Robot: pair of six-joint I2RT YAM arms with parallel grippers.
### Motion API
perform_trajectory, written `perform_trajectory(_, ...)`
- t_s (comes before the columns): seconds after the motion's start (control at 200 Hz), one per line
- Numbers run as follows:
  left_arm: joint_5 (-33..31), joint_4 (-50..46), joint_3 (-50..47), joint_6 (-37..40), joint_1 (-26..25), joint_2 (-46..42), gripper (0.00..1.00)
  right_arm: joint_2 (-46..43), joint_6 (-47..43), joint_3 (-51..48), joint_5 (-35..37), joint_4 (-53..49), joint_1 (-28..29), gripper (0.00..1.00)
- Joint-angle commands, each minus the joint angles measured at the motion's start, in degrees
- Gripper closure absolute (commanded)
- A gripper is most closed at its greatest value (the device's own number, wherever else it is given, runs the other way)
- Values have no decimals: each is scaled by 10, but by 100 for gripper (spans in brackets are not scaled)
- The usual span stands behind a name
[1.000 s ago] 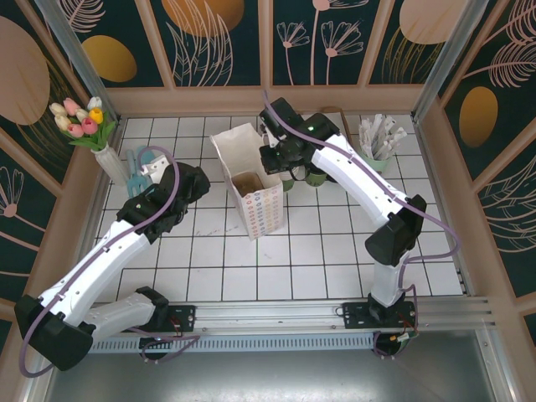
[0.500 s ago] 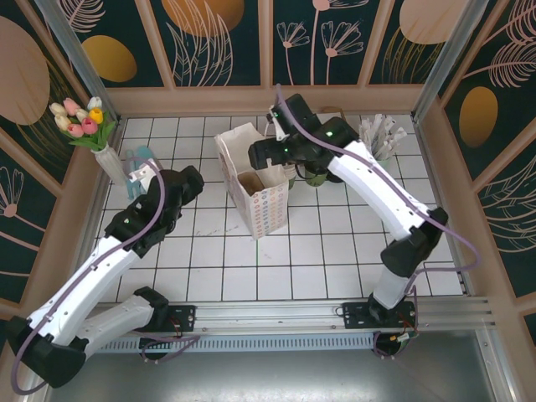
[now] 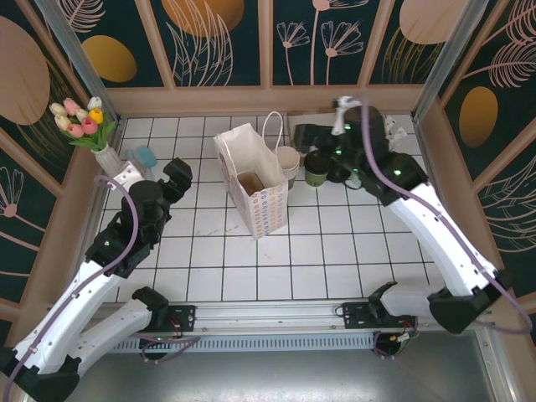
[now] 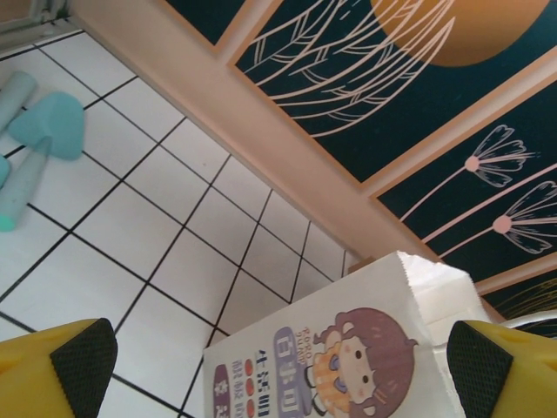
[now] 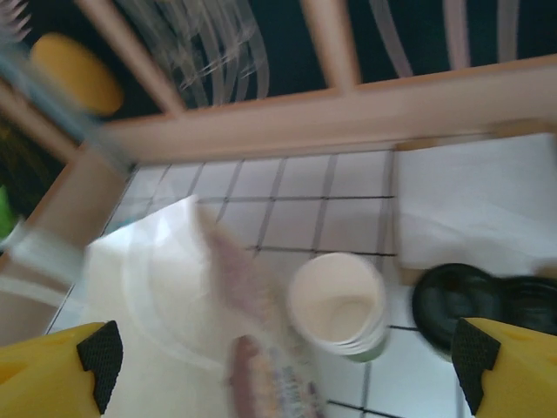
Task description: Pack the takeout coffee
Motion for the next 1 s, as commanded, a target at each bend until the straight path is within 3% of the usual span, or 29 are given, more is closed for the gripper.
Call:
perform_trajectory(0.0,18,58,-10,8,3,0,1,-40,68,-70,-46,81,-82,1)
perform_trajectory(0.19,24,84,-21,8,2,15,1,-51,41,-173,-95,90,-154,1)
perform_trajectory(0.3,25,103,-27,8,2,20,1,-38,43,-214,-88,104,-156,1)
perform_trajectory(0.4,31,114,-32,12,2,27,1,-34,38,-258,-138,158,-155,1)
perform_trajectory(0.5,37,140,-47,17,2,31,1,-18,59,-285,-126,198,-155,1)
perform_trajectory(0.721,-24,154,-63,-28,3,38,1,72,20,-242,-97,199,-155,1)
perform_trajectory(0.991,-34,153,-58,-38,2,59,1,180,-28,-173,-125,159,-156,1)
